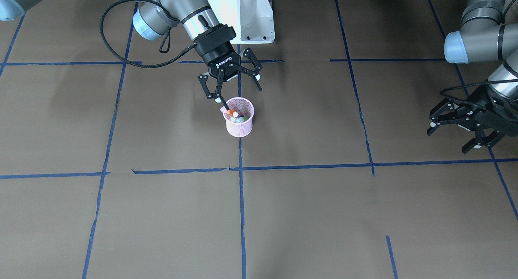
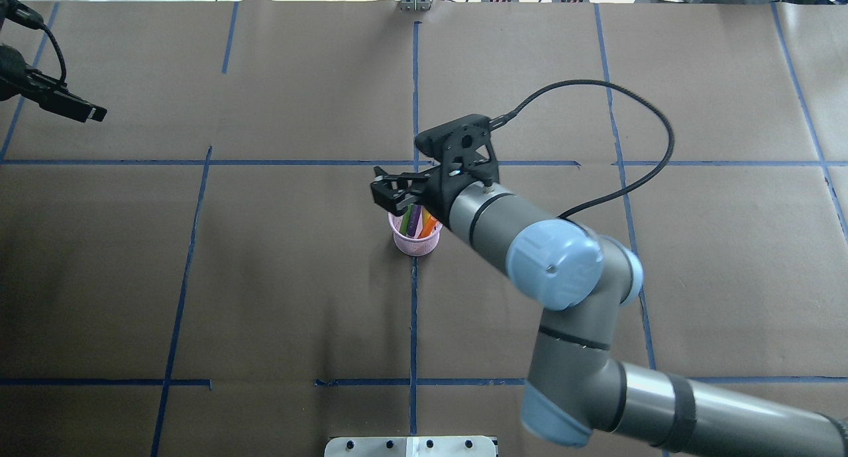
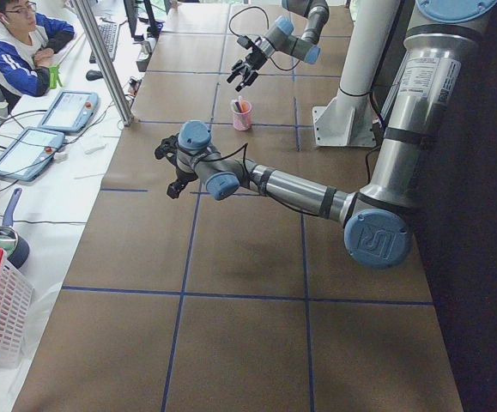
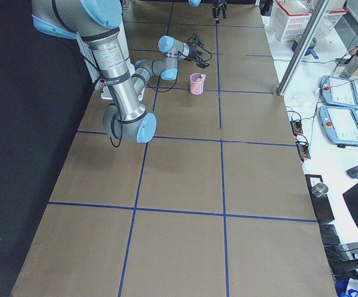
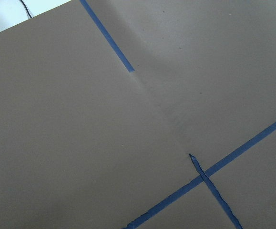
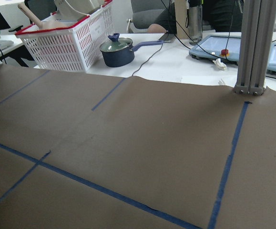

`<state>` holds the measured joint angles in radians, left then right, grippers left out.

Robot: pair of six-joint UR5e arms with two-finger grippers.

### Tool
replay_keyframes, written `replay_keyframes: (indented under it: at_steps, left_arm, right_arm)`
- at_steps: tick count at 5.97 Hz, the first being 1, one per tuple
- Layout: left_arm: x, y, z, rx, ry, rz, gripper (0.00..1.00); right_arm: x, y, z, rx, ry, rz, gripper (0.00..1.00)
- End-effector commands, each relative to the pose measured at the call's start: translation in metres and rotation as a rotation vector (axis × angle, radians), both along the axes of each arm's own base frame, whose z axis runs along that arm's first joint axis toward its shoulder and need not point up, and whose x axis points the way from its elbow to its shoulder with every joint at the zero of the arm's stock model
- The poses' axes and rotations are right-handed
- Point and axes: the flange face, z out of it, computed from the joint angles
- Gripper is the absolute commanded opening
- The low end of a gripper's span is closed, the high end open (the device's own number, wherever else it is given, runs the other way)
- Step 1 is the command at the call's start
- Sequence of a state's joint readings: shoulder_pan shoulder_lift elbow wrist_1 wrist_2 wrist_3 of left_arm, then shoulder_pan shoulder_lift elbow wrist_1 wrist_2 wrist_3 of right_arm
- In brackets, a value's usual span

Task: Collect pens into pen holder

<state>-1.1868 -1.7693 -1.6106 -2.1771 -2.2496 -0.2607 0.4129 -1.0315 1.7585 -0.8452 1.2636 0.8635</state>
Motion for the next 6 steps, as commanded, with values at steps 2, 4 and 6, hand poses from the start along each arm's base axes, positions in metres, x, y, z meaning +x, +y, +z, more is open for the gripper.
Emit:
replay_keyframes:
  at_steps: [2, 4, 6]
  left_arm:
    - [-0.074, -0.015, 0.041, -0.228, -0.054, -0.060, 1.00]
    - [-0.129, -0.010, 0.083, -0.500, -0.140, -0.094, 1.00]
    - [-0.190, 0.000, 0.108, -0.594, -0.167, -0.098, 1.00]
  right_arm:
    - [0.126, -0.087, 0.142, -0.332, 0.259, -0.147, 1.00]
    - [0.286, -0.135, 0.254, -0.586, 0.464, -0.283, 1.00]
    - [0.453, -0.137, 0.364, -0.699, 0.464, -0.351, 1.00]
